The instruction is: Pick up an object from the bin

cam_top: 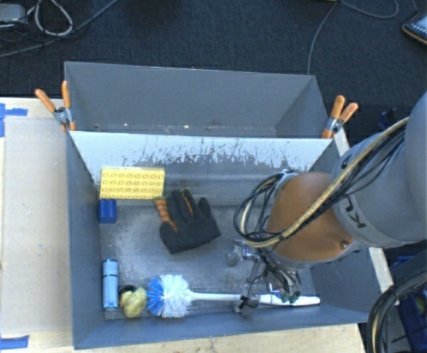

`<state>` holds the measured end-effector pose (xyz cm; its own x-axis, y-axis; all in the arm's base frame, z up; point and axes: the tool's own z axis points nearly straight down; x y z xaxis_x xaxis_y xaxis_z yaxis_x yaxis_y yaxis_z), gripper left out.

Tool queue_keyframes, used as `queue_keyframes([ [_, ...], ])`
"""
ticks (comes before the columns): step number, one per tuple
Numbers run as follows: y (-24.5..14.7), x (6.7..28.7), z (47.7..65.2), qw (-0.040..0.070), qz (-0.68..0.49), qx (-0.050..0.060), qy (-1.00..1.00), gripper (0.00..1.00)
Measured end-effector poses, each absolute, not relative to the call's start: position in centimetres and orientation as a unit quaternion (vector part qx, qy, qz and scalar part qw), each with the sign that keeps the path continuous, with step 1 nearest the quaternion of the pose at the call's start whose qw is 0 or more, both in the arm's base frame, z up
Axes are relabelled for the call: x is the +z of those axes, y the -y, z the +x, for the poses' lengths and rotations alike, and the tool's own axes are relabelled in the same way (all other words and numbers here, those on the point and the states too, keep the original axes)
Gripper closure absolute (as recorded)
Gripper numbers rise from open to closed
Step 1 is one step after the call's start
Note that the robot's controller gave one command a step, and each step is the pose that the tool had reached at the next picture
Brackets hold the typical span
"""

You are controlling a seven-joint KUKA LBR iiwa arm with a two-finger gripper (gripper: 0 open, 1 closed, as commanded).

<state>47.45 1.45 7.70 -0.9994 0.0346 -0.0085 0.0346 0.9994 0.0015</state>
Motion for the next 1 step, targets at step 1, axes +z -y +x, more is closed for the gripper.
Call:
queue_keyframes([
  [1, -4.44, 7.23, 47.44, 0.01, -0.031, 0.0, -0.999, 0.0],
])
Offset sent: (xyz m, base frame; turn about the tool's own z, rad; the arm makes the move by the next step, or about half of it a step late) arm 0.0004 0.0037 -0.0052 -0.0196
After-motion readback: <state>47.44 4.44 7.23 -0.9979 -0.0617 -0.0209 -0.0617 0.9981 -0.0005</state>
